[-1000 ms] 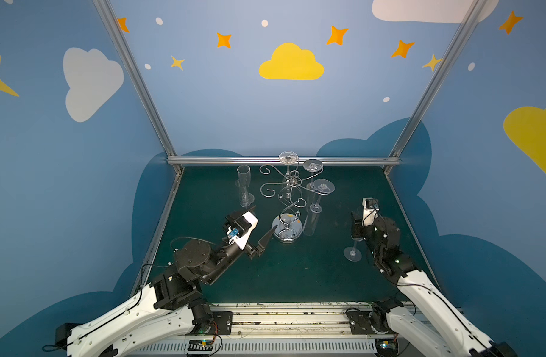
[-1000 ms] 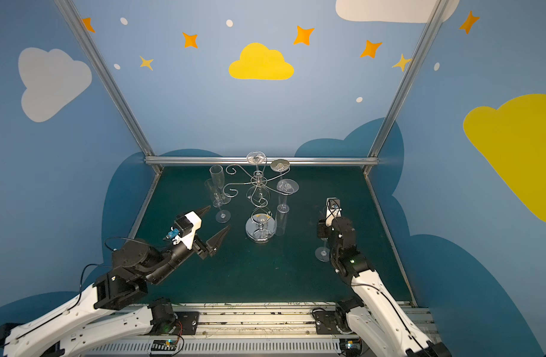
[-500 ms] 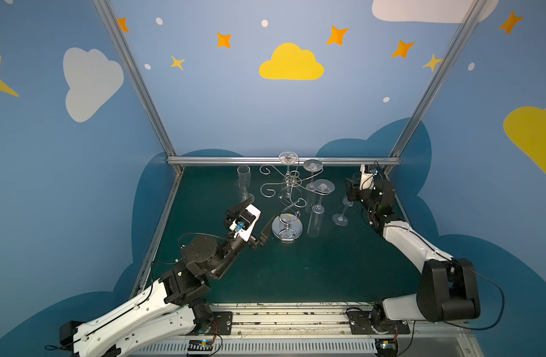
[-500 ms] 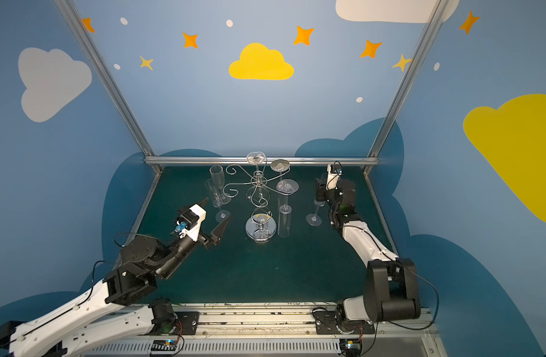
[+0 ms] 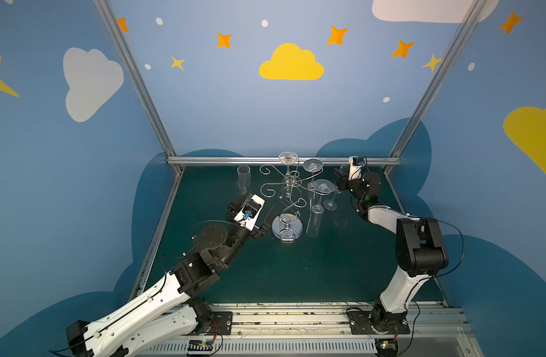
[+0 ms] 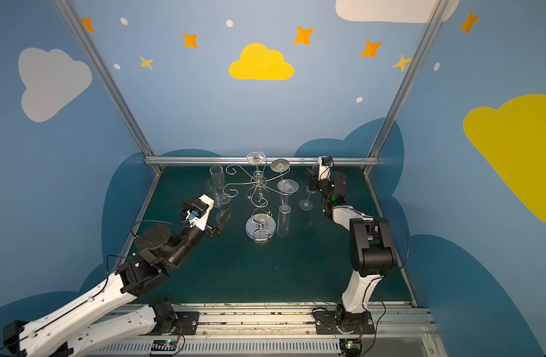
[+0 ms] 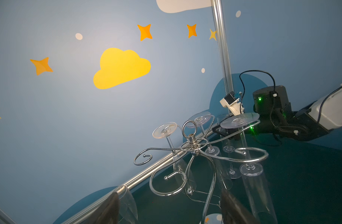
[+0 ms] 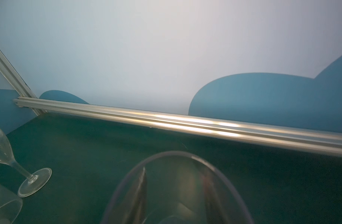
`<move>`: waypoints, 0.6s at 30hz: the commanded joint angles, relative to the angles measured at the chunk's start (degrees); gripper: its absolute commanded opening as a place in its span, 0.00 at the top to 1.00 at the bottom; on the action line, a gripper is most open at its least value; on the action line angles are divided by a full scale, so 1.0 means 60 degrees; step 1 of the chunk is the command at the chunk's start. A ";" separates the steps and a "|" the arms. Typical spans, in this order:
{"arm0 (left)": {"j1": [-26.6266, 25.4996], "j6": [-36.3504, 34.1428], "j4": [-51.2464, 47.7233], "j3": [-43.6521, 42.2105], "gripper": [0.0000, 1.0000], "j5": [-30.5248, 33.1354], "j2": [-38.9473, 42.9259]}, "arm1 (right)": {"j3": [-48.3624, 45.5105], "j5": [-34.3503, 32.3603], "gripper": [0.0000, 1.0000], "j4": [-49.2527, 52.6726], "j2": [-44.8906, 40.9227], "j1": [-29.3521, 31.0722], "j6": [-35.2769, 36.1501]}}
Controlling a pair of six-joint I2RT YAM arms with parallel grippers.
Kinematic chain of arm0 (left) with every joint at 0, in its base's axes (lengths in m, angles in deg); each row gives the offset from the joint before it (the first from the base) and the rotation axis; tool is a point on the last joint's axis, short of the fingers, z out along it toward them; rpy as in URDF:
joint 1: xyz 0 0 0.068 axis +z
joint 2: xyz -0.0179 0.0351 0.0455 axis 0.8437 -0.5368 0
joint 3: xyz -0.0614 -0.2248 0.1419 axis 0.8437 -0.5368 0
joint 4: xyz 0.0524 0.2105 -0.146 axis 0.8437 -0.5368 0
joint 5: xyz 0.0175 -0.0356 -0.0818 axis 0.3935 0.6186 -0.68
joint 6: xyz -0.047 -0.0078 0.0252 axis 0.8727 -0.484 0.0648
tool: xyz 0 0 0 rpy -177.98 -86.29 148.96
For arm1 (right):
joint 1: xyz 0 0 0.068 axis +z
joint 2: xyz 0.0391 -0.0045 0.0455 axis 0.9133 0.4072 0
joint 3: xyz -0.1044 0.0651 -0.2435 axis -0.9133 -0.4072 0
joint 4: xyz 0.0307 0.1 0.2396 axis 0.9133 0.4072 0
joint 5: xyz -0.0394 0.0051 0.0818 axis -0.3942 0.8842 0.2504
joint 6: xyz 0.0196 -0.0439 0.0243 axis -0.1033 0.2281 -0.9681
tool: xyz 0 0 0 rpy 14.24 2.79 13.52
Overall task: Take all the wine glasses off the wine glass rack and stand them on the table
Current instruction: 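Move the right gripper to the rack toward a hanging flute's foot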
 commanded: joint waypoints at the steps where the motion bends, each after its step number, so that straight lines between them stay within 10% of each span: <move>1: 0.0156 0.0070 0.0258 0.0122 0.20 -0.0159 0.0066 | 0.0391 0.0213 0.72 -0.0580 0.0201 0.0151 0.0391; 18: 0.0280 0.0386 0.0020 -0.0071 0.20 -0.0322 0.0300 | 0.0307 0.0050 0.61 -0.0253 0.0844 0.0470 0.1009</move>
